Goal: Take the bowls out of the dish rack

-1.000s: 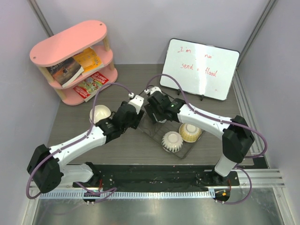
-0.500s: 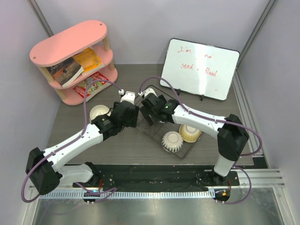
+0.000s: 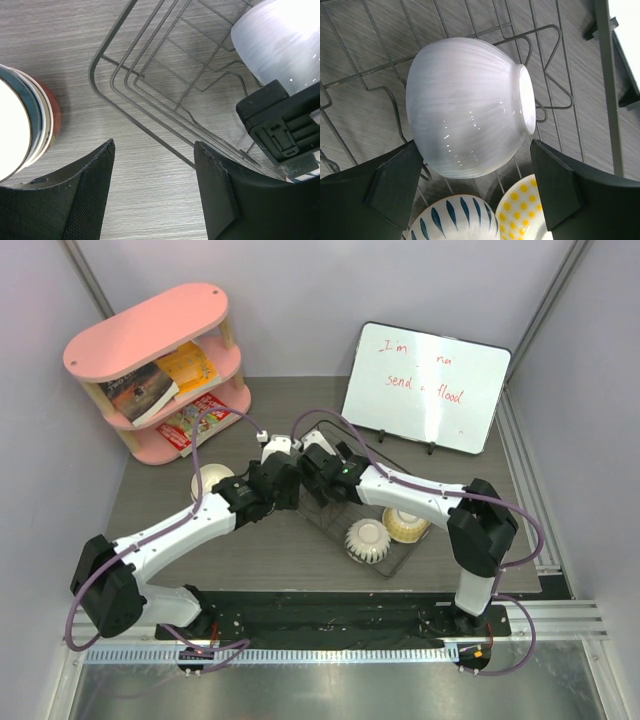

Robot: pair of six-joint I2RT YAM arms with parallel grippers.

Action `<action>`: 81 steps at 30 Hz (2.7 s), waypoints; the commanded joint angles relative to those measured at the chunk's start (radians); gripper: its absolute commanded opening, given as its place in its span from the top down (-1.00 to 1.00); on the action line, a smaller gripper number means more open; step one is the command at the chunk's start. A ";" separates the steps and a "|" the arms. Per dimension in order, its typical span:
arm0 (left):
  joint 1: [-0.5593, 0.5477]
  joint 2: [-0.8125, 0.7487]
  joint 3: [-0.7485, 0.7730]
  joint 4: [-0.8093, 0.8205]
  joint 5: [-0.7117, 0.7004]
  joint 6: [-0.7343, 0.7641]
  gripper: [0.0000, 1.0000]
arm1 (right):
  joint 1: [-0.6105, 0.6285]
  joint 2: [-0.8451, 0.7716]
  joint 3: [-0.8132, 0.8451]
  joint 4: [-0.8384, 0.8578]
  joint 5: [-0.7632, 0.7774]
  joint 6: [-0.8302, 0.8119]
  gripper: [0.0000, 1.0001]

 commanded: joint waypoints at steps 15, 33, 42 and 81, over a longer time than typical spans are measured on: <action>0.004 0.085 0.037 -0.051 -0.047 -0.179 -0.26 | -0.024 0.024 0.048 0.049 0.016 -0.029 -0.91; 0.002 0.151 0.006 -0.028 0.018 -0.228 0.89 | -0.052 0.028 0.007 0.074 0.065 -0.034 -0.83; 0.002 0.154 -0.020 -0.019 0.052 -0.228 1.00 | -0.052 0.024 -0.004 0.080 0.151 -0.052 -0.38; 0.001 0.074 -0.063 -0.048 0.041 -0.194 1.00 | -0.075 -0.092 0.062 -0.031 0.297 -0.107 -0.51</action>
